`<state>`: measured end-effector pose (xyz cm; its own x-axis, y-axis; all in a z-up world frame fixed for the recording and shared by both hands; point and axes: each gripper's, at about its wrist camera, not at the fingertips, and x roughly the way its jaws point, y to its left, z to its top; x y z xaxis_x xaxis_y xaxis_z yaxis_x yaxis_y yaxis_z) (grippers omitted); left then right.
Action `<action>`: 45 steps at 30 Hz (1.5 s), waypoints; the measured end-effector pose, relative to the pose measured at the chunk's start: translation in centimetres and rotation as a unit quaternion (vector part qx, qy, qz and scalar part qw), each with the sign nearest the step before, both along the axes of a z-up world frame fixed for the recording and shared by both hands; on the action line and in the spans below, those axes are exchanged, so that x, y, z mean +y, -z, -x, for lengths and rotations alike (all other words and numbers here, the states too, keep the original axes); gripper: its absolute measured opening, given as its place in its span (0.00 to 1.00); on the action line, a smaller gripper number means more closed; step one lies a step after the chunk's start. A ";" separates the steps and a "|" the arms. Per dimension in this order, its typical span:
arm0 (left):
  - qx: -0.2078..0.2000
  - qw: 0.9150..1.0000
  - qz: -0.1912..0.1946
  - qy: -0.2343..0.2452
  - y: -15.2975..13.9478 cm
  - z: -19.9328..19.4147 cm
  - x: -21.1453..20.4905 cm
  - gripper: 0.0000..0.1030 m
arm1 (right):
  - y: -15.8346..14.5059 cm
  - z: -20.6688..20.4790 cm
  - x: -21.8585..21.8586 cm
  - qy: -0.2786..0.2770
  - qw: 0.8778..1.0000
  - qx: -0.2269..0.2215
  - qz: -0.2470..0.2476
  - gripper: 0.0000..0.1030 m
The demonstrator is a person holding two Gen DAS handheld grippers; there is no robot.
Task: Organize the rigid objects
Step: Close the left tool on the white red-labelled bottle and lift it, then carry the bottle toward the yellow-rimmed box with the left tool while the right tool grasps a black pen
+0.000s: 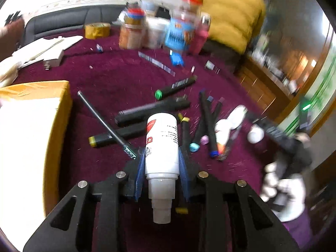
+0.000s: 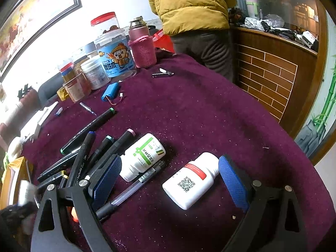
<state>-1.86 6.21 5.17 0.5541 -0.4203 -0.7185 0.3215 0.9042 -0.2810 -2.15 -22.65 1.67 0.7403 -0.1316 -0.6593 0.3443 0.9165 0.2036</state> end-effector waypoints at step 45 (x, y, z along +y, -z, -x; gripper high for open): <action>-0.012 0.988 0.101 -0.119 -2.5 3.5 20.0 0.26 | -5.5 -3.0 28.0 -0.396 0.915 0.078 -0.028 0.09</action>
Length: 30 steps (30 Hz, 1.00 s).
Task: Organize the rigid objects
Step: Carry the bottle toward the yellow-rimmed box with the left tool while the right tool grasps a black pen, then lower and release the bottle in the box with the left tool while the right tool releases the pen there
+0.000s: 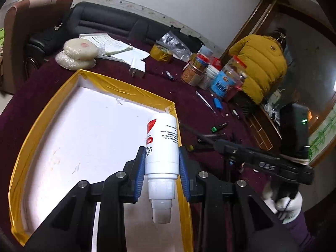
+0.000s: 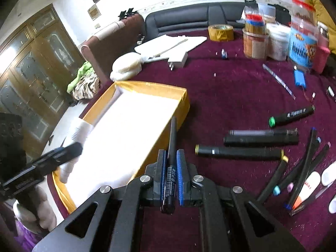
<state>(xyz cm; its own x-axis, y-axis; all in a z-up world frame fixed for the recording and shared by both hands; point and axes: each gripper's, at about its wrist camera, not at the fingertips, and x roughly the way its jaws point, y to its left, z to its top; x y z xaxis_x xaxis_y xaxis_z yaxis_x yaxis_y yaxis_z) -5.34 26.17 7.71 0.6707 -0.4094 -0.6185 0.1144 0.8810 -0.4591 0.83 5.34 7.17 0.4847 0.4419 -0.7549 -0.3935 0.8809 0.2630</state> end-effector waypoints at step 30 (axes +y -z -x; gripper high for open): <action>0.100 0.989 0.056 -0.090 6.8 -8.0 3.4 0.48 | 1.0 -4.4 2.6 0.074 0.997 -0.015 0.006 0.50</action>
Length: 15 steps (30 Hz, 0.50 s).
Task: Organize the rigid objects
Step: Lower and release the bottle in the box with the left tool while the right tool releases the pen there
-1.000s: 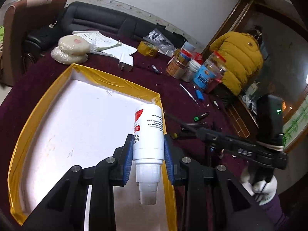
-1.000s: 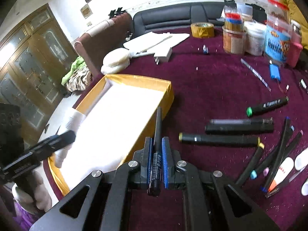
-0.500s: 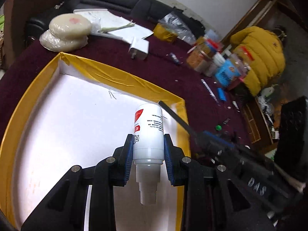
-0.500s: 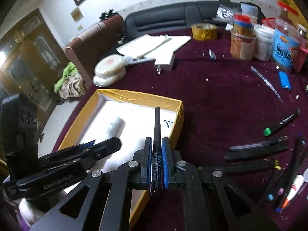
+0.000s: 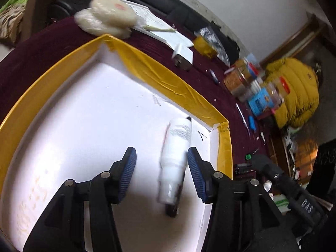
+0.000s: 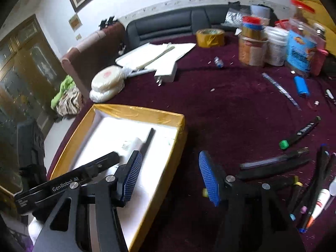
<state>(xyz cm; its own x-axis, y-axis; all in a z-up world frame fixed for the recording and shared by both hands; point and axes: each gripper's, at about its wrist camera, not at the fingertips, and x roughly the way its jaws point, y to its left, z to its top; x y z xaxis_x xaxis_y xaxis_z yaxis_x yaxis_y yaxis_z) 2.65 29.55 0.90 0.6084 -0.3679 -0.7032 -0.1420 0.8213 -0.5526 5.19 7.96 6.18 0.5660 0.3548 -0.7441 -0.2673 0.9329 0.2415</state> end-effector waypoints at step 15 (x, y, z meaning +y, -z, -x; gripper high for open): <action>-0.037 0.999 0.004 -0.028 -2.3 5.0 -1.2 0.53 | -3.4 8.6 -11.5 0.112 0.974 -0.177 0.082 0.79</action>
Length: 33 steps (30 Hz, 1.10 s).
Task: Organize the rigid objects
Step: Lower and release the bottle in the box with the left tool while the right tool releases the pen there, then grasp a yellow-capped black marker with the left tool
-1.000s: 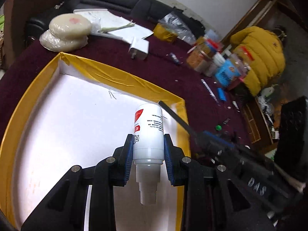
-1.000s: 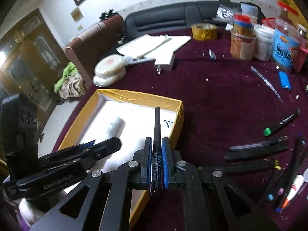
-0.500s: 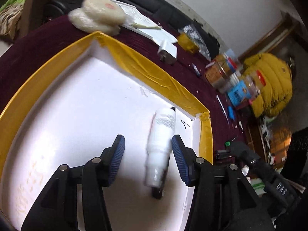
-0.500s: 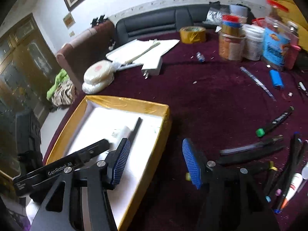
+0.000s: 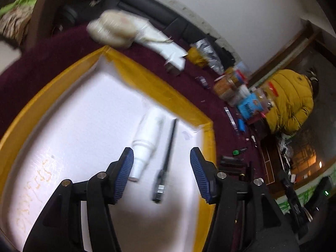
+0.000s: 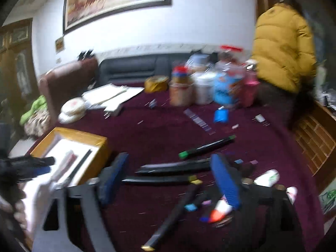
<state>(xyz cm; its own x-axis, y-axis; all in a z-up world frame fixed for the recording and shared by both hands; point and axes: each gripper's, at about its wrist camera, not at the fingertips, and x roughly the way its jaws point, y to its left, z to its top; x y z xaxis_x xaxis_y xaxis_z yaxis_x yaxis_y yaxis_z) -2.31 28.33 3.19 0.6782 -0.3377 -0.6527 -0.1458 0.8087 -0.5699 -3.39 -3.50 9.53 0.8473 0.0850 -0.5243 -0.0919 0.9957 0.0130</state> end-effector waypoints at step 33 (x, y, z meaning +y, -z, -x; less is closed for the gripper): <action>-0.015 0.902 -0.305 0.305 1.4 -0.8 -30.5 0.11 | 6.1 -1.9 -21.5 0.155 0.962 0.061 -0.218 0.79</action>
